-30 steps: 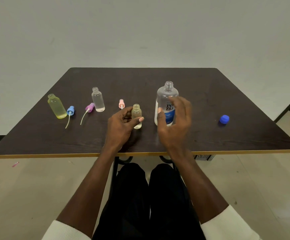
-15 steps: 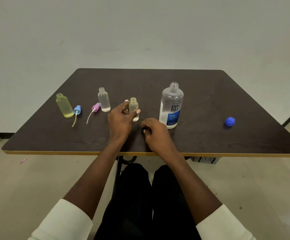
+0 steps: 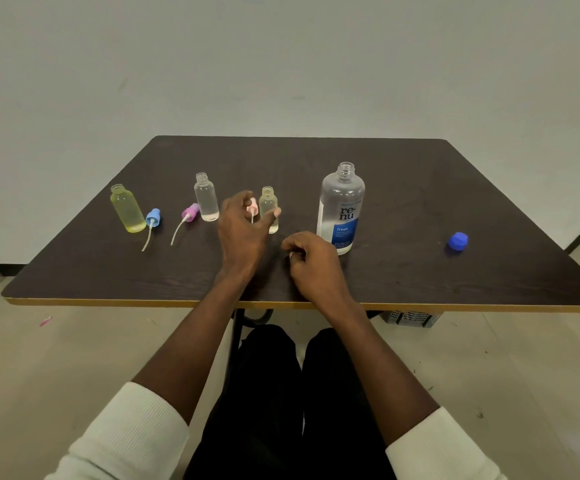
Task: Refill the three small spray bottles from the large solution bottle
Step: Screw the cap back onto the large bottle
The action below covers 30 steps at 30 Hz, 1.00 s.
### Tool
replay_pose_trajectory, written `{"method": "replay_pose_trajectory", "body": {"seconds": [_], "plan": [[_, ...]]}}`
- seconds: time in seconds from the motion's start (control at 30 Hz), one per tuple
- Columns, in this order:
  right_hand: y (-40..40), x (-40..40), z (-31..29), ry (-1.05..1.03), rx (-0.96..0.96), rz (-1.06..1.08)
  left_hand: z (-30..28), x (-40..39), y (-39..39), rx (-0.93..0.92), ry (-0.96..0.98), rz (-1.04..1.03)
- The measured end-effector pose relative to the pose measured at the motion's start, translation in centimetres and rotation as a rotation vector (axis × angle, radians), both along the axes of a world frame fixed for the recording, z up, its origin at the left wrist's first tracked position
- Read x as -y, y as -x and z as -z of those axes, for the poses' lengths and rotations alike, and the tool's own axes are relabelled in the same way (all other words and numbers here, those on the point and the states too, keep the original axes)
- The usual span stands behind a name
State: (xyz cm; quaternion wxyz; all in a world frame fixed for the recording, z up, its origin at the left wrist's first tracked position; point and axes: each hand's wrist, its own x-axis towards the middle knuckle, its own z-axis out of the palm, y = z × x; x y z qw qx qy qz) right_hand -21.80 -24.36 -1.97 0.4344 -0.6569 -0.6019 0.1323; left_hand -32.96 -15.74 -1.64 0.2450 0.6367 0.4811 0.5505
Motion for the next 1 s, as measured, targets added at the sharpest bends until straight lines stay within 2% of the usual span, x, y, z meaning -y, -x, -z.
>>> {"method": "replay_pose_trajectory", "body": {"seconds": [0.17,0.27,0.37,0.47,0.6,0.67,0.73,0.83,0.93,1.0], "plan": [[-0.3,1.7,-0.1,-0.318,-0.095,0.011,-0.1,2.8,-0.9,0.116,-0.199,-0.086],[-1.7,2.9,-0.7,-0.521,-0.139,0.117,0.1,5.2,-2.5,0.254,-0.145,0.043],[-5.2,3.5,-1.3,-0.590,-0.143,0.295,0.2,6.5,-5.0,0.233,-0.057,0.222],[-9.9,3.9,-1.3,-0.469,0.045,0.494,0.0,6.4,-7.2,0.162,0.123,0.330],[-14.7,4.2,-0.8,-0.045,0.292,0.692,-0.4,6.1,-8.6,0.099,0.148,0.382],[-16.0,4.2,-0.7,0.132,0.348,0.740,-0.4,5.9,-8.7,0.116,0.169,0.386],[-16.6,4.1,-0.6,0.239,0.319,0.769,-0.2,5.5,-8.4,0.128,0.190,0.392],[-17.1,3.7,-0.2,0.287,0.267,0.745,0.1,5.3,-8.3,0.119,0.207,0.397],[-16.8,4.1,-0.4,0.169,0.301,0.656,0.0,5.5,-8.2,0.115,0.212,0.400],[-16.3,4.3,-0.7,0.100,0.254,0.588,-0.2,5.6,-8.1,0.123,0.213,0.405]]}}
